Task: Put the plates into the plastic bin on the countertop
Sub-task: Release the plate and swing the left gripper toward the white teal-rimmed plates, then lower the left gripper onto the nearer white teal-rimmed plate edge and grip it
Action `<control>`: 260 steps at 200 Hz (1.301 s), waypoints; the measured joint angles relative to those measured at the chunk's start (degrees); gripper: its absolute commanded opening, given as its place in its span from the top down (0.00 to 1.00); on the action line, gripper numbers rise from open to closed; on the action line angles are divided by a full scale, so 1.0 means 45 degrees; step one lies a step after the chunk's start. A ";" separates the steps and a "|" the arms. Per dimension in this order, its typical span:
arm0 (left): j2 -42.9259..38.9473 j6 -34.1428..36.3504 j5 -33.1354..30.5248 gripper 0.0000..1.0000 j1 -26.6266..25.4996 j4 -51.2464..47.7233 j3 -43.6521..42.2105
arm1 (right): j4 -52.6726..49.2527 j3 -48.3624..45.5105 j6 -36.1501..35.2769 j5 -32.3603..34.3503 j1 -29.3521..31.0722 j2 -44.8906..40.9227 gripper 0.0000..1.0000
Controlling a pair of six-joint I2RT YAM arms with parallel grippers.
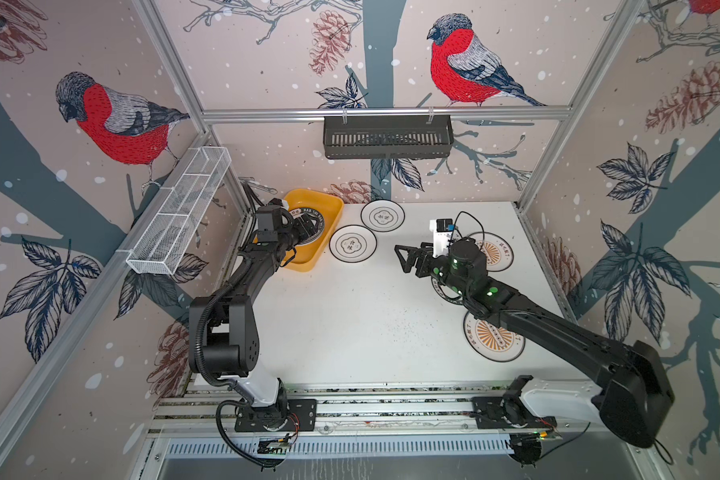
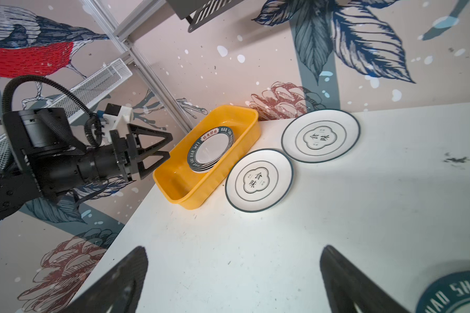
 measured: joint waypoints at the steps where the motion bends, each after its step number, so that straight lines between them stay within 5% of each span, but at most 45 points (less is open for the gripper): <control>1: -0.0015 -0.0005 0.0010 0.17 -0.0015 0.0019 -0.0015 | 0.0000 -0.0005 0.0000 0.0015 -0.0010 -0.0024 0.00; 118: -0.0559 -0.1331 0.0646 0.07 -0.2730 0.1749 -0.1676 | -0.1413 -0.1404 0.0316 0.1574 -0.1292 -0.3230 0.00; 195: -0.0942 -0.3502 -0.1020 0.03 -0.4376 0.3468 -0.3983 | -0.1933 -0.2181 0.0316 0.1899 -0.1613 -0.4600 0.00; 260: 0.0092 -0.5581 -0.1991 0.06 -0.4561 0.4891 -0.5003 | -0.1938 -0.2613 0.0272 0.1758 -0.1637 -0.5236 0.00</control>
